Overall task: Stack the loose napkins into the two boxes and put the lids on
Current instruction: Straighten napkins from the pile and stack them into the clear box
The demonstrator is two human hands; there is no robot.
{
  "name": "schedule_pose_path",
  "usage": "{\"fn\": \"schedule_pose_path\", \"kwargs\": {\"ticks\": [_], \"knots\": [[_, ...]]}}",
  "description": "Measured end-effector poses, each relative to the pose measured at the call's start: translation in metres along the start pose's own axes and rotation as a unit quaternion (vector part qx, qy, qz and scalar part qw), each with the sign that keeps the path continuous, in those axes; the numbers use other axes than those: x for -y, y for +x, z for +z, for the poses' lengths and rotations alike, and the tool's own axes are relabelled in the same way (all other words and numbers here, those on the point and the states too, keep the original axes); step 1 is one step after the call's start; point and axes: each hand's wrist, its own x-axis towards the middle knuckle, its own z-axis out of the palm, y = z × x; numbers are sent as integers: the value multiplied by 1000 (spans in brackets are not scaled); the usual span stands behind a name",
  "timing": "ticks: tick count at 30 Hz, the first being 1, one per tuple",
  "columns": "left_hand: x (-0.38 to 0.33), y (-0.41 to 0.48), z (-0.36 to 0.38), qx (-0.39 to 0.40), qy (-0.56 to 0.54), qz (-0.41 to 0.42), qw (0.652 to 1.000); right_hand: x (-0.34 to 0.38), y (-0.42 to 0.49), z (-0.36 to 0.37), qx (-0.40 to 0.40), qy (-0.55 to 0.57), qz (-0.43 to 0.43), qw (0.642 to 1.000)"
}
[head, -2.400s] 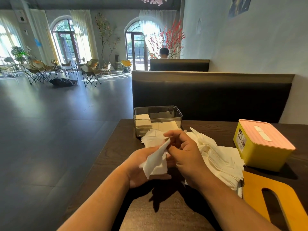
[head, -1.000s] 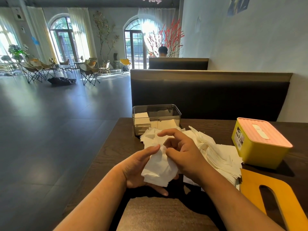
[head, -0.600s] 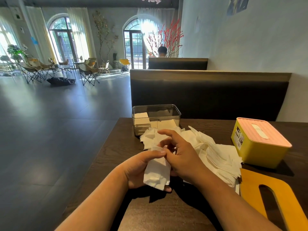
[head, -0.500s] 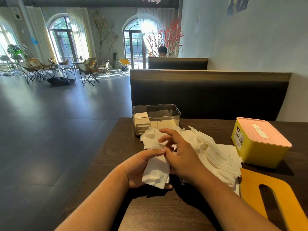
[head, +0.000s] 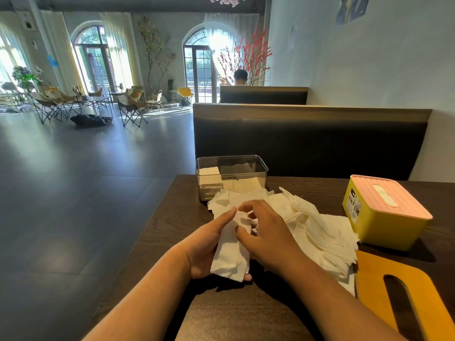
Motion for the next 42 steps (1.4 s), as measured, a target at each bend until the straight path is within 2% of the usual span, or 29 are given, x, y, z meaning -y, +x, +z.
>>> {"fn": "schedule_pose_path", "kwargs": {"ticks": [3, 7, 16, 23, 33, 39, 42], "knots": [[-3, -1, 0, 2, -10, -9, 1000, 2, 0, -2, 10, -37, -15, 999], [-4, 2, -2, 8, -8, -5, 1000, 2, 1, -4, 38, -83, 6, 996], [-3, 2, 2, -35, 44, 20, 998, 5, 2, -6, 29, -81, 38, 996], [-3, 2, -1, -24, 41, 16, 999, 7, -2, -6, 59, -109, 1, 992], [-5, -3, 2, 10, 61, 11, 998, 9, 0, -7, 47, -76, 9, 996], [-1, -5, -4, 93, 86, -7, 992, 13, -2, -19, 50, -90, -8, 995], [-1, -8, -3, 95, 100, -2, 990, 13, -3, -18, 75, -13, 7, 997]]}}
